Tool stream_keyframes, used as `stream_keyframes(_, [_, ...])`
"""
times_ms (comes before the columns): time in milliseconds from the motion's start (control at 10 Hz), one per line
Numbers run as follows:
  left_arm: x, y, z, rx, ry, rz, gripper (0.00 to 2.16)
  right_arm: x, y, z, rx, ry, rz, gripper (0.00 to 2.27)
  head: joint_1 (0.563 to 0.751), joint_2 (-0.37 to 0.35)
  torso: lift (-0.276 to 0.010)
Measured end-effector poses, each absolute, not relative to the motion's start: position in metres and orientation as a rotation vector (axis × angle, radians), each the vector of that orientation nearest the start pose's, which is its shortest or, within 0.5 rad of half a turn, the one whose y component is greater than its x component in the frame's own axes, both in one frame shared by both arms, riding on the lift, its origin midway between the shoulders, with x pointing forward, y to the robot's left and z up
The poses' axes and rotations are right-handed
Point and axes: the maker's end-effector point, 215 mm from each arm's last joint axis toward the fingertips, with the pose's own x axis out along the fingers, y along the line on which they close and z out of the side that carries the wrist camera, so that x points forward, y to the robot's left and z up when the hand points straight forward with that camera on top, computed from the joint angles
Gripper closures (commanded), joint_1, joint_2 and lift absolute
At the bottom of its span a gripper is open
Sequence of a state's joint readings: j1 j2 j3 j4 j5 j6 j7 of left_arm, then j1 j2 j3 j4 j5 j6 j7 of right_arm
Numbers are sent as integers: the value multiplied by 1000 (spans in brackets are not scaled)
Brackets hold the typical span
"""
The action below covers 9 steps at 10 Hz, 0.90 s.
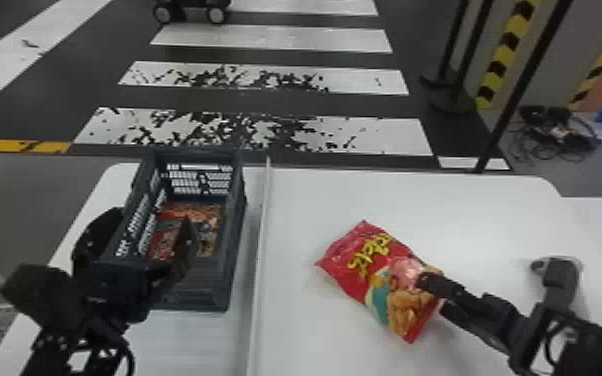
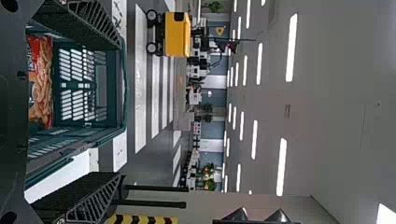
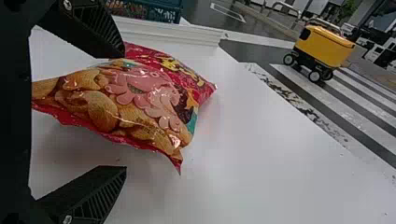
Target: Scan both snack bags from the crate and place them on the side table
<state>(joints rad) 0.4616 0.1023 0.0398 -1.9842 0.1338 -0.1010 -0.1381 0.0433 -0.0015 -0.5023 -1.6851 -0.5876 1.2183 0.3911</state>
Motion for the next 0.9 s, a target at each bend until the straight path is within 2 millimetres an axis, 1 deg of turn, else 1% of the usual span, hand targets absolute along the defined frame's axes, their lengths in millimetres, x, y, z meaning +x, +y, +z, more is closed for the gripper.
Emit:
stream_keyframes(100, [456,232,-323,-21,-50,-143,29,452,-231,-501,925,806,277,66,695,-1,-98])
stream_keyframes(200, [456,231,-324,-22,-45,-145,29,455,-227,-503,934,816,282,198,695,4,-98])
stream_keyframes(300, [456,231,-325,-22,-43,-145,29,460,-223,-505,942,823,288,751,695,8,-98])
stream_keyframes(400, [456,231,-327,-22,-41,-144,29,461,-217,-505,958,828,307,1828,695,15,-98])
stream_keyframes(500, [456,232,-327,-22,-39,-144,29,459,-209,-509,981,851,323,2253,695,22,-98])
stream_keyframes(600, [457,232,-328,-23,-38,-144,29,455,-204,-513,1004,873,332,2253,695,31,-98])
stream_keyframes(700, [457,231,-329,-23,-36,-144,29,453,-200,-511,1049,865,358,2253,695,38,-98])
stream_keyframes(800, [457,232,-332,-23,-32,-144,29,451,-198,-506,1113,848,379,2253,695,41,-98])
stream_keyframes(900, [456,232,-334,-24,-29,-143,29,452,-198,-496,1173,818,401,2253,695,42,-98])
